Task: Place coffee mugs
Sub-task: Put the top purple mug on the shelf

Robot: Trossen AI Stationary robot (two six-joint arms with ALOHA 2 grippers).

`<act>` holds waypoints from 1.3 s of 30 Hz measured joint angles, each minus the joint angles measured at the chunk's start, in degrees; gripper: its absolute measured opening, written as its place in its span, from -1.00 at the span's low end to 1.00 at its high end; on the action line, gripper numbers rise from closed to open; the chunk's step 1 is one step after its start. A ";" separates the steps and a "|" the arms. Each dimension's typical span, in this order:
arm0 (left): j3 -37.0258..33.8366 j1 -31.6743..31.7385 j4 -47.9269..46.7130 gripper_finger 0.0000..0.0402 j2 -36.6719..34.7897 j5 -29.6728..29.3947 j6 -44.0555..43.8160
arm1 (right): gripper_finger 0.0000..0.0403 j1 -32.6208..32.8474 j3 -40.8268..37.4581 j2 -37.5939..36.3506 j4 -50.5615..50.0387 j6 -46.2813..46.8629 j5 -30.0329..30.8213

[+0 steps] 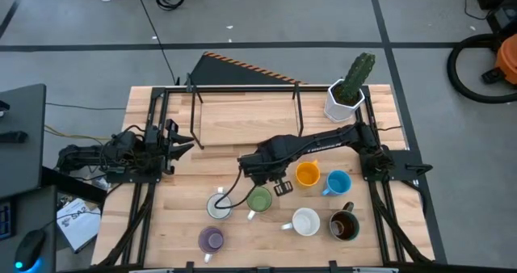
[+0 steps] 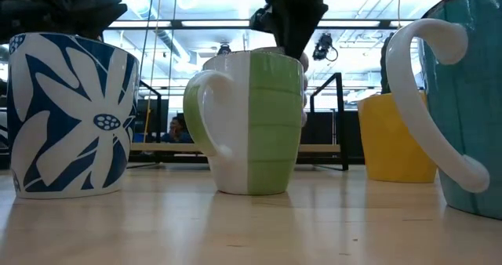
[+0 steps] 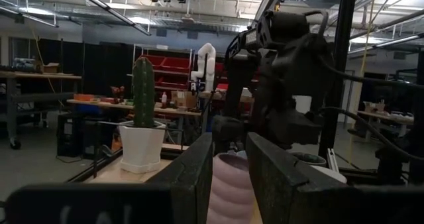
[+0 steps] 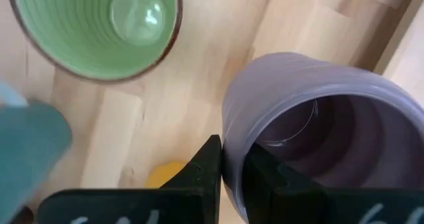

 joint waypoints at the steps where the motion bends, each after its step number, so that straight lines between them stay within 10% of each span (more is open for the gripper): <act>1: 0.00 0.01 0.00 -0.51 0.02 0.00 0.00 | -0.79 -0.02 0.24 0.00 -0.47 -0.99 0.33; 39: 0.00 0.01 -0.09 -0.51 0.01 0.01 -0.04 | -0.80 -26.90 0.38 0.04 -1.65 -30.10 1.62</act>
